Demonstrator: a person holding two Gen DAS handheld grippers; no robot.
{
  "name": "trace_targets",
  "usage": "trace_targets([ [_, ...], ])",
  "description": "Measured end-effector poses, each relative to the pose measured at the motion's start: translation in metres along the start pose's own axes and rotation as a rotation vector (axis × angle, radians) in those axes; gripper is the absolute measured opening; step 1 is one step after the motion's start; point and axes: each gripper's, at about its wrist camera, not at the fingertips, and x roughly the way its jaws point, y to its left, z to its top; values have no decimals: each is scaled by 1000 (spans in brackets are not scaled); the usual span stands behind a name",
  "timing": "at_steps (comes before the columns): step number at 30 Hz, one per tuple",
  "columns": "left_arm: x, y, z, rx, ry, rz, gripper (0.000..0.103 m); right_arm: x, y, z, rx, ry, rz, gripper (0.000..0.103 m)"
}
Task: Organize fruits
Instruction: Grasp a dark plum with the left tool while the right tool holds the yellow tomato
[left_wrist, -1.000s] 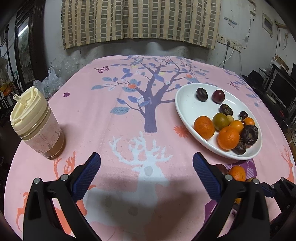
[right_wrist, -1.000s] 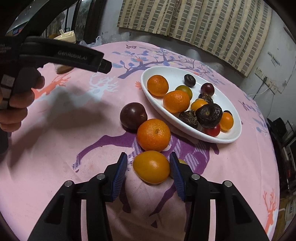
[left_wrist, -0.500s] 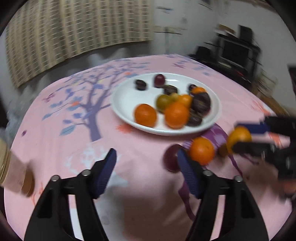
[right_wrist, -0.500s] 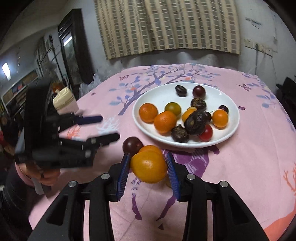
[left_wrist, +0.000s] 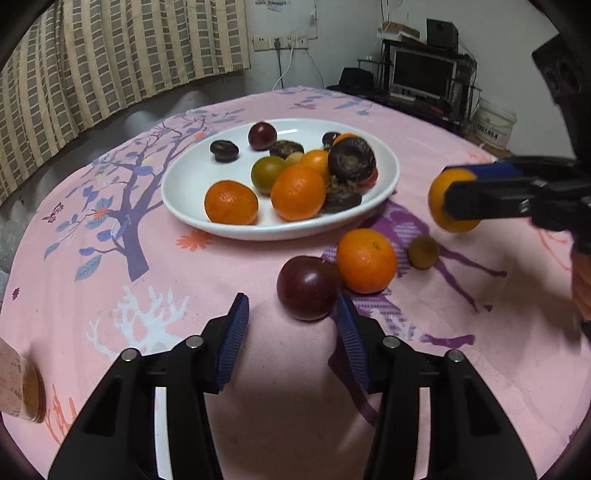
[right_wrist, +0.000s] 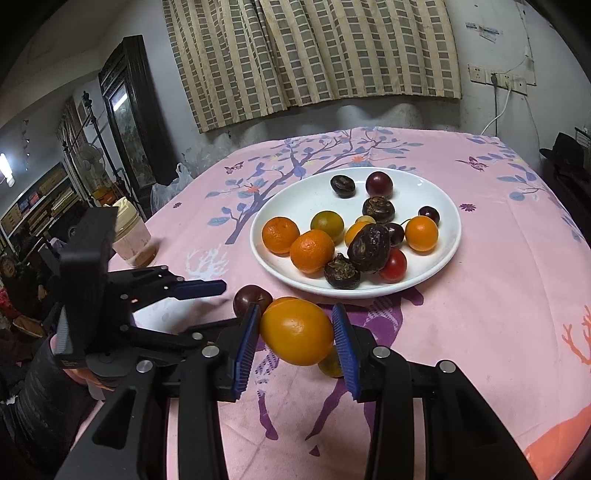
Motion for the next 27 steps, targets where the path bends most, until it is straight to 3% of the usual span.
trace_targets([
  [2, 3, -2, 3, -4, -2, -34, 42, -1, 2, 0, -7, -4, 1, 40],
  [7, 9, -2, 9, -28, -3, -47, 40, 1, 4, -2, -12, 0, -4, 41],
  [13, 3, -4, 7, -16, 21, -7, 37, 5, 0, -4, 1, 16, -13, 41],
  [16, -18, -1, 11, -50, -34, -34, 37, 4, -2, -4, 12, -4, -23, 41],
  [20, -46, 19, 43, -181, -156, -129, 37, 6, -12, 11, 76, -83, -30, 40],
  [23, -36, 33, 79, -225, -186, -79, 37, 16, -17, 31, 94, -132, -60, 41],
  [27, 8, 53, 110, -296, -133, -27, 37, 47, -37, 62, 136, -152, -105, 41],
])
